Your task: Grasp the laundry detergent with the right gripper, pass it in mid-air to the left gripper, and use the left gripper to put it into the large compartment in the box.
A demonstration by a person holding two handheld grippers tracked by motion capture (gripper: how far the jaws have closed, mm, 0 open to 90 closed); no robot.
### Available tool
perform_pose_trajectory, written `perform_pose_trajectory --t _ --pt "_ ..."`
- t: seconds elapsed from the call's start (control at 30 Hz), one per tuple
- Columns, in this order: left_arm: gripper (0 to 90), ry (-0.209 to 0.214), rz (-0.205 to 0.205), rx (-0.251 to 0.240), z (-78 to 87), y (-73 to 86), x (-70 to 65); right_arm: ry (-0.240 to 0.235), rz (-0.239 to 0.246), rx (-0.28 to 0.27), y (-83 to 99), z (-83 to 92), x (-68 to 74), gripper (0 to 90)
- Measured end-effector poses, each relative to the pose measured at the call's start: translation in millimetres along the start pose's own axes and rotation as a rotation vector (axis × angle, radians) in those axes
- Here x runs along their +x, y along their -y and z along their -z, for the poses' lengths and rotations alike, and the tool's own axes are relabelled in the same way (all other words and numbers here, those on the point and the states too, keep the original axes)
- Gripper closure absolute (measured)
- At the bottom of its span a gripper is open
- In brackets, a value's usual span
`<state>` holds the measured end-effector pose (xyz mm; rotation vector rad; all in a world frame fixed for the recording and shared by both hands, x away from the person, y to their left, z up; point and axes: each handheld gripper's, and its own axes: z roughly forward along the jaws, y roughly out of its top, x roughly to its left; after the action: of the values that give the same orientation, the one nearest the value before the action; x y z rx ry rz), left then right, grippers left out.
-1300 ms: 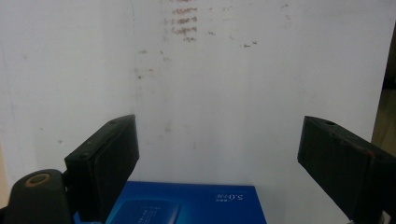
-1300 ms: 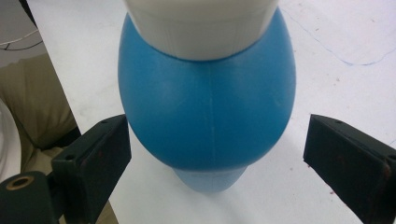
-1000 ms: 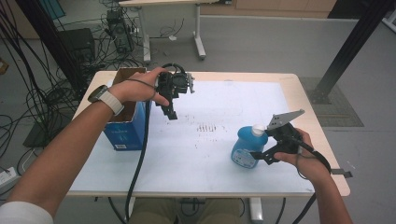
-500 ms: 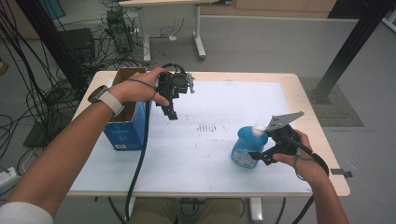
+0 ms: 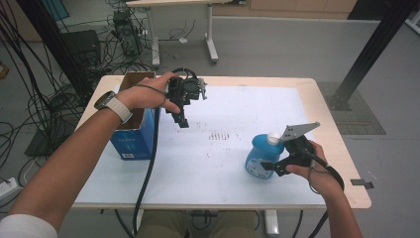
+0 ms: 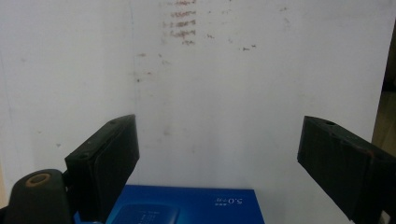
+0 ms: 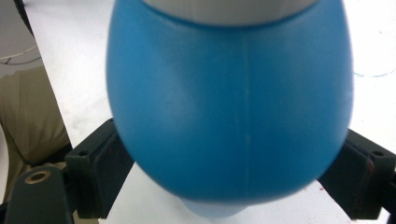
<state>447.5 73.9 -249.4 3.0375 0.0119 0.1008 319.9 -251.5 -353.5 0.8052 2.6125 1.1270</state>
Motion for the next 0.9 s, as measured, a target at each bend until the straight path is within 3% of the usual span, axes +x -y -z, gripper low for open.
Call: perform_pose_trajectory --t 0.9 --pt "13.0 0.000 0.002 -0.001 -1.2 -0.4 -0.3 -0.018 -0.012 -0.059 10.5 -8.8 -1.7 19.2"
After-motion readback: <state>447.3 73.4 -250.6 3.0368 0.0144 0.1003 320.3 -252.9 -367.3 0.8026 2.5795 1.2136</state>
